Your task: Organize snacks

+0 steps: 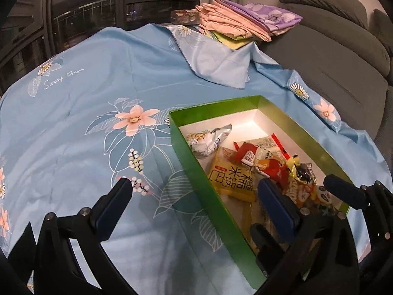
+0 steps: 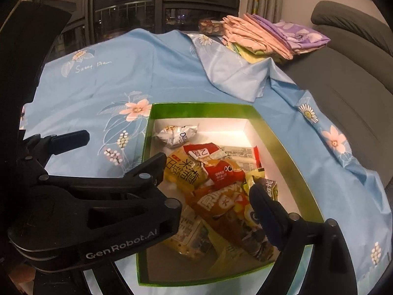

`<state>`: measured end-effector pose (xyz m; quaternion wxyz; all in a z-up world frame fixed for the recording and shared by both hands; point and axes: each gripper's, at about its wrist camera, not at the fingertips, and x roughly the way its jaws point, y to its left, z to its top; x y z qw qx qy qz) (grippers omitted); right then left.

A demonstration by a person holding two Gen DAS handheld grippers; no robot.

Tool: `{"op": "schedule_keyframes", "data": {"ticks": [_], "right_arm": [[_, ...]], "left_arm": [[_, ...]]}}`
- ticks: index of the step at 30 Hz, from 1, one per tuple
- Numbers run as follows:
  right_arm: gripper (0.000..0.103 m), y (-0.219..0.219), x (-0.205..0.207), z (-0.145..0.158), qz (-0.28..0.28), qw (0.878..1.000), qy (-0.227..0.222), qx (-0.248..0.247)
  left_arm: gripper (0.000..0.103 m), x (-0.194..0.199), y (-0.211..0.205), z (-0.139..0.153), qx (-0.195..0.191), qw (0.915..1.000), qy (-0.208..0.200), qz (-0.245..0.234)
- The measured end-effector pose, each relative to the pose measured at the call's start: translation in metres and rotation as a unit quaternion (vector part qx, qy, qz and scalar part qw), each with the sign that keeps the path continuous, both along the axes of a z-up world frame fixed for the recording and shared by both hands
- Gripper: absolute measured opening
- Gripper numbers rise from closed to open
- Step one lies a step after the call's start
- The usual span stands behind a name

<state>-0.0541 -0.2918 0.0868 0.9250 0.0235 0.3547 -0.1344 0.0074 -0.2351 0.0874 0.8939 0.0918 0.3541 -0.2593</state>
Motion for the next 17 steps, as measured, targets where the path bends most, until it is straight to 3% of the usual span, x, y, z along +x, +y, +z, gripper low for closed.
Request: {"op": "schedule_keyframes", "data": {"ticks": [8, 17], "right_arm": [[0.091, -0.008, -0.008, -0.009, -0.026, 0.999, 0.011, 0.025], [0.091, -0.01, -0.011, -0.009, -0.027, 0.999, 0.015, 0.019]], "left_arm": [[0.103, -0.013, -0.006, -0.005, 0.009, 0.9998, 0.007, -0.015], [0.103, -0.02, -0.009, -0.004, 0.004, 0.9999, -0.002, -0.013]]}}
